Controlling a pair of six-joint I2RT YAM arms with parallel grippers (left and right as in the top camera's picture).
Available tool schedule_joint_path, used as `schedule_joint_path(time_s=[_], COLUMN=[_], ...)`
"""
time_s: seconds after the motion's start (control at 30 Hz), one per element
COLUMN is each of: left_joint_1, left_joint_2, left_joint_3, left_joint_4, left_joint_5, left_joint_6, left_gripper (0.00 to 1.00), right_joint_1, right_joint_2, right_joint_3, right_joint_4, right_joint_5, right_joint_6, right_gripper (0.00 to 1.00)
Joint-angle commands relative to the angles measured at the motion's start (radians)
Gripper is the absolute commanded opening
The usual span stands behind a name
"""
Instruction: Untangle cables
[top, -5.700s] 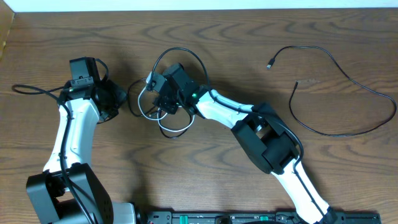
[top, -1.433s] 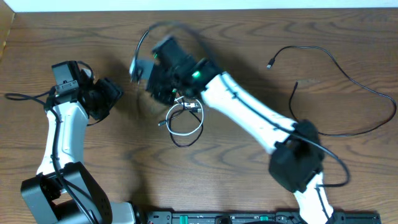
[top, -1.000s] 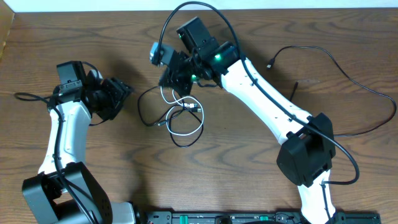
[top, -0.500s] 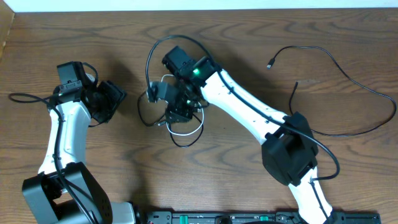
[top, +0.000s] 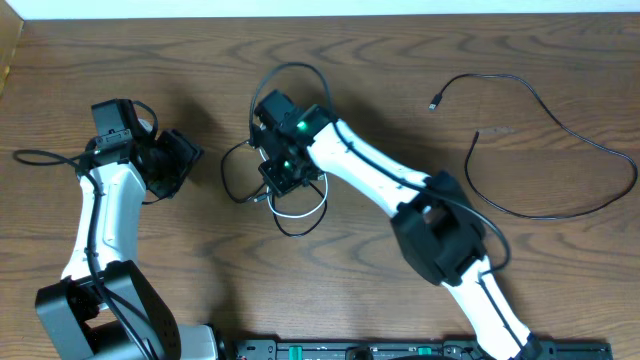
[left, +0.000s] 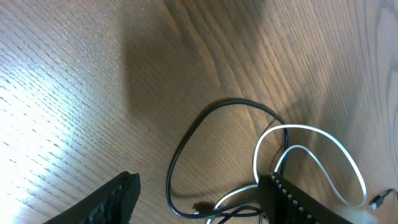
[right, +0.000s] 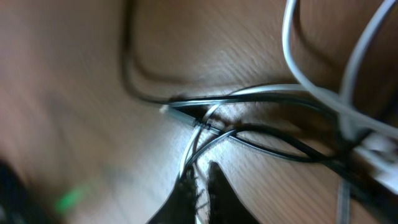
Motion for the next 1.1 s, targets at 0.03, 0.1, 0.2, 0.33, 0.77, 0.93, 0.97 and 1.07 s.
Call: schedule_joint_path(time_s=[0.03,0.1,0.2,0.33,0.77,0.93,0.97,1.07], left_joint_1=[0.002,0.002,0.002,0.002,0.002,0.002,0.002,0.002], left_joint_2=[0.005,0.005,0.005,0.005,0.005,0.005,0.005,0.005], left_joint_3=[-0.005,-0.005,-0.005,-0.005,-0.005,-0.005,-0.005,-0.005], left_joint_4=[-0.008,-0.008,-0.008,-0.008,-0.008,-0.011,-0.011,-0.011], left_joint_5=[-0.01,-0.01,-0.01,-0.01,-0.01,-0.011,-0.01,-0.01], left_joint_6=[-0.005,-0.005,-0.005,-0.005,-0.005,-0.005,-0.005,-0.005], left_gripper=[0.65,0.65,0.65,0.65,0.65,0.65,0.65,0.65], right_joint_1=[0.013,0.016,0.02,0.026,0.057,0.056,0.056,0.054], right_joint_2=[0.05,0.054,0.054,0.054,0.054,0.054,0.054,0.054], right_joint_3=[-0.002,-0.002,-0.002,-0.003,-0.022,-0.032,-0.032,-0.032], right_joint_4=[0.037,0.047,0.048,0.034,0.046,-0.009,-0.018,-0.049], right_joint_5=[-0.038,-0.038,-0.001,0.094,0.377,0.452,0.467,0.483], right_joint_6=[0.228,0.254,0.299,0.34,0.437,0.406,0.39,0.345], right_gripper=[0.2,0.24,0.27,0.24,0.2,0.06,0.06,0.16])
